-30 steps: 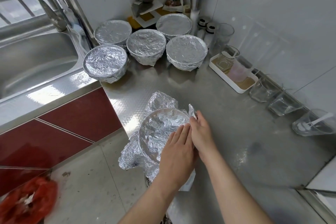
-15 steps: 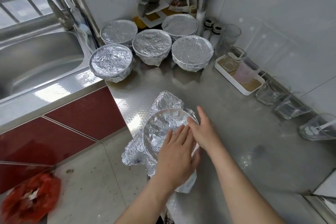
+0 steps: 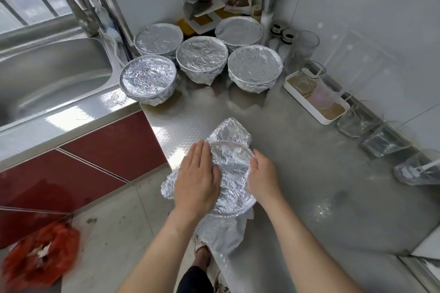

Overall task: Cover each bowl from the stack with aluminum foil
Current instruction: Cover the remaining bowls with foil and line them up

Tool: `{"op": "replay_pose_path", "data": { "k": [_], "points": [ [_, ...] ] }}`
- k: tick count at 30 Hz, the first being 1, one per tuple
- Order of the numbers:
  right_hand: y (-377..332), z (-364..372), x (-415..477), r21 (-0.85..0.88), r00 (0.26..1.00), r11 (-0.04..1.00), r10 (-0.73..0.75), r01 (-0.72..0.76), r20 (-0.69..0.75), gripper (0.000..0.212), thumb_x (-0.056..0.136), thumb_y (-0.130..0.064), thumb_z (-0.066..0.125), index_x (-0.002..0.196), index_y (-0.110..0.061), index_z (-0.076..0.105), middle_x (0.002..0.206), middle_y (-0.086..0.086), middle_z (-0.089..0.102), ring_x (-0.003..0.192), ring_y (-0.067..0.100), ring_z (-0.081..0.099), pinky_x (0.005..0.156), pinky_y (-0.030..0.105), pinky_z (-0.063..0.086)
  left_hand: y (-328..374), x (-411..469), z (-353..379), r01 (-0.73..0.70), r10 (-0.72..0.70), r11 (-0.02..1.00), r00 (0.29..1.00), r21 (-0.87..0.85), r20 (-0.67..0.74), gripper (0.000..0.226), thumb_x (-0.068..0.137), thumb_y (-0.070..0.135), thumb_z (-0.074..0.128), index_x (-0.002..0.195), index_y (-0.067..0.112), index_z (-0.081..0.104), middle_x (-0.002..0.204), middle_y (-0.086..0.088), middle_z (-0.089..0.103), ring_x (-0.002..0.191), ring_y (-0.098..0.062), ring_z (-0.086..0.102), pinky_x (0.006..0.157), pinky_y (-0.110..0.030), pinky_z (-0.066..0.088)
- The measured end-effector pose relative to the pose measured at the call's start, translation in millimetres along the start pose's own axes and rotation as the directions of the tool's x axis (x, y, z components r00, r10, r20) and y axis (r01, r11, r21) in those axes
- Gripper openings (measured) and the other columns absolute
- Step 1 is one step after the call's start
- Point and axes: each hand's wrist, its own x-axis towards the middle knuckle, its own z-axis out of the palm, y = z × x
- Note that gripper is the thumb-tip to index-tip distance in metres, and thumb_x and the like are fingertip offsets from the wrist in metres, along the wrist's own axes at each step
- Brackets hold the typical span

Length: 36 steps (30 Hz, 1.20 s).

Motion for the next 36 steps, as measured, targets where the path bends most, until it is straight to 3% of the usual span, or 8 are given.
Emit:
{"op": "replay_pose_path", "data": {
  "k": [5,13,17,21,25,29,33,36],
  "points": [
    [4,12,-26,0.132,0.983,0.986,0.122,-0.103,-0.139,0.039,0.101,-0.01,0.037,0.138,-0.006,0.048,0.135,0.011,0.056,0.124,0.028,0.051,0.094,0.025,0.037,-8,20,-17,-0.084,0.085,0.996,0.991,-0.016,0.105,0.063,0.099,0.041,0.014,0.155,0.015,0.021,0.161,-0.003,0.023,0.15,-0.021,0.015,0.12,-0.046,0.02],
    [-1,17,-17,0.175,0.979,0.975,0.162,-0.138,-0.127,0.042,0.103,-0.014,0.034,0.143,-0.003,0.041,0.144,0.015,0.046,0.133,0.027,0.043,0.105,0.028,0.032,18,-9,-8,0.159,-0.16,0.986,0.987,0.057,0.023,0.061,0.099,0.041,0.025,0.155,0.017,0.023,0.162,-0.008,0.018,0.15,-0.026,0.013,0.119,-0.046,0.013],
    [0,24,-24,0.168,0.953,0.976,0.179,-0.14,-0.243,0.036,0.1,-0.007,0.037,0.131,-0.002,0.055,0.126,0.017,0.061,0.115,0.032,0.055,0.089,0.029,0.038,10,-1,-12,0.076,-0.08,0.995,0.995,0.058,0.066,0.064,0.097,0.043,0.014,0.156,0.018,0.016,0.163,-0.003,0.013,0.151,-0.02,0.007,0.121,-0.039,0.005],
    [0,27,-34,0.287,0.938,0.94,0.257,-0.187,-0.231,0.038,0.099,-0.01,0.04,0.135,-0.002,0.051,0.129,0.017,0.059,0.118,0.032,0.055,0.099,0.035,0.042,-1,18,-22,-0.036,0.035,0.999,0.989,0.006,0.144,0.064,0.096,0.043,0.011,0.157,0.022,0.011,0.164,0.002,0.01,0.151,-0.015,0.001,0.12,-0.034,-0.004],
    [-4,13,-24,0.415,0.918,0.88,0.338,-0.231,-0.207,0.049,0.093,-0.02,0.05,0.138,-0.003,0.042,0.134,0.011,0.053,0.122,0.025,0.051,0.108,0.036,0.036,4,15,-22,0.047,-0.058,0.993,0.994,0.111,0.098,0.059,0.099,0.043,0.017,0.156,0.026,0.013,0.164,-0.002,0.012,0.151,-0.021,0.005,0.119,-0.049,0.002],
    [-13,10,-6,0.459,0.938,0.873,0.283,-0.164,-0.201,0.015,0.092,-0.02,0.044,0.099,-0.007,0.048,0.095,0.007,0.058,0.085,0.024,0.052,0.091,0.049,0.044,17,5,-15,0.099,-0.106,0.993,0.987,0.068,0.122,0.059,0.102,0.043,0.029,0.156,0.028,0.013,0.164,-0.004,0.008,0.151,-0.023,0.002,0.12,-0.048,0.007],
    [-11,5,6,0.599,0.952,0.781,0.291,-0.178,-0.097,0.042,0.086,-0.035,0.048,0.123,-0.015,0.053,0.121,0.002,0.062,0.111,0.021,0.057,0.101,0.04,0.043,19,14,-25,0.12,-0.119,0.993,0.989,-0.007,0.089,0.055,0.102,0.038,0.034,0.153,0.024,0.023,0.161,-0.004,0.021,0.149,-0.024,0.014,0.12,-0.047,0.008],
    [1,-7,17,0.759,0.932,0.605,0.362,-0.242,0.009,0.047,0.082,-0.033,0.061,0.125,-0.014,0.056,0.12,0.004,0.066,0.106,0.019,0.064,0.096,0.039,0.05,24,45,-40,0.114,-0.101,0.976,0.992,-0.187,0.079,0.047,0.1,0.027,0.043,0.145,0.016,0.04,0.148,-0.005,0.045,0.135,-0.023,0.039,0.111,-0.039,0.031]
  ]
}}
